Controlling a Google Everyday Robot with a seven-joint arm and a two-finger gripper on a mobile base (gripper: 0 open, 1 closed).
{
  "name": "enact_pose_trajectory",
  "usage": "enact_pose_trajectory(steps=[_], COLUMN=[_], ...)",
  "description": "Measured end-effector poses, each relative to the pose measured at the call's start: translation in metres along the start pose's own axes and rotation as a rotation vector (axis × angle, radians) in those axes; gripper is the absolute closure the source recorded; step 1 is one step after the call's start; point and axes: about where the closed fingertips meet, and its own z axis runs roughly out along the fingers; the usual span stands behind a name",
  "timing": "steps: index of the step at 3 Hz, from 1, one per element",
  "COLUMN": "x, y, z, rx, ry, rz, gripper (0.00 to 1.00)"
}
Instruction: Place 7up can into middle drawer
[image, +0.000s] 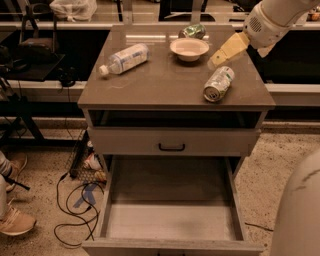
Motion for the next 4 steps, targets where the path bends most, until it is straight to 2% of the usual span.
enact_pose_trajectory(steps=[1,2,3,4], x=[-0.003,-0.005,-0.008,-0.014], y=[-0.003,-0.005,-0.003,0.006], z=[0.012,0.026,0.037,0.052], rx=[0.046,0.085,0.096,0.121], ry=[0.056,0.121,0.159,0.197], rz=[0.075,0.24,0.376,0.452], gripper=[0.0,0.0,0.0,0.0])
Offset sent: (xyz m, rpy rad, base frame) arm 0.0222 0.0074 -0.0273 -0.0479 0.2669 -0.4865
